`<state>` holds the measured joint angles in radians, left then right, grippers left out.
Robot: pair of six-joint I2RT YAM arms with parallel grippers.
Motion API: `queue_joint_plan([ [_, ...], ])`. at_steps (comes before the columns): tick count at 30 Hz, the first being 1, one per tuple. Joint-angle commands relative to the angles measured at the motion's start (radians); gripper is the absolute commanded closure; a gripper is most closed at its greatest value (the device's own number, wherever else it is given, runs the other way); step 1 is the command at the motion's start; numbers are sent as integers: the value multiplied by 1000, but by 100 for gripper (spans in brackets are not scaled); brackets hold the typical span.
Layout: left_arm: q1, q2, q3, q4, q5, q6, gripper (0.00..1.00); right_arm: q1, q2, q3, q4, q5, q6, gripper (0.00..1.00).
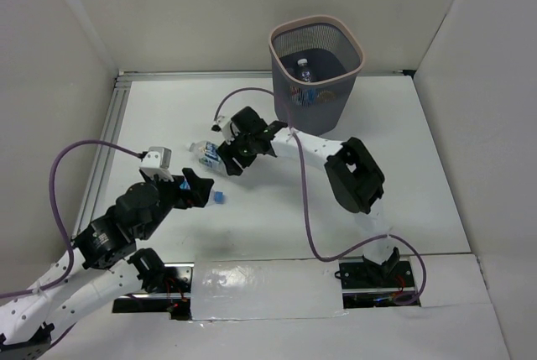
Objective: Put the plastic bottles in the bin
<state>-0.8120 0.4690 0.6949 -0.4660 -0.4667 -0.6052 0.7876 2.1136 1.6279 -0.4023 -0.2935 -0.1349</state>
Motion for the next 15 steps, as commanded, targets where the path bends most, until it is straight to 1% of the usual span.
queue_joint_plan([
  [1, 5, 22, 17, 33, 2, 2, 0, -17, -234, -3, 6, -33, -49, 84],
  [2, 5, 31, 17, 33, 2, 2, 0, -37, -315, -31, 6, -33, -49, 84],
  [4, 5, 42, 17, 33, -10, -8, 0, -62, -397, -46, 35, -61, -49, 84],
  [5, 5, 42, 17, 33, -21, -19, 0, -91, -474, -65, 45, -70, -49, 84],
  [7, 5, 51, 17, 33, -30, -30, 0, -134, -550, -86, 75, -85, -23, 84],
  [8, 5, 51, 17, 33, -42, -62, 0, -146, -587, -97, 89, -85, -23, 84],
  [9, 5, 60, 17, 33, -58, -91, 0, -174, -662, -129, 127, -85, 0, 84],
  [10, 5, 60, 17, 24, -58, -91, 0, -174, -699, -147, 152, -72, 0, 84],
  [11, 5, 88, 17, 24, -69, -119, 0, -195, -733, -166, 178, -47, 15, 84],
  [12, 16, 100, 26, 3, -82, -137, 0, -195, -794, -198, 201, 24, 15, 84],
  [13, 16, 115, 26, -6, -82, -157, 0, -214, -817, -209, 242, 68, 27, 83],
  [15, 25, 164, 52, -35, -108, -230, 0, -254, -846, -209, 257, 172, 41, 83],
])
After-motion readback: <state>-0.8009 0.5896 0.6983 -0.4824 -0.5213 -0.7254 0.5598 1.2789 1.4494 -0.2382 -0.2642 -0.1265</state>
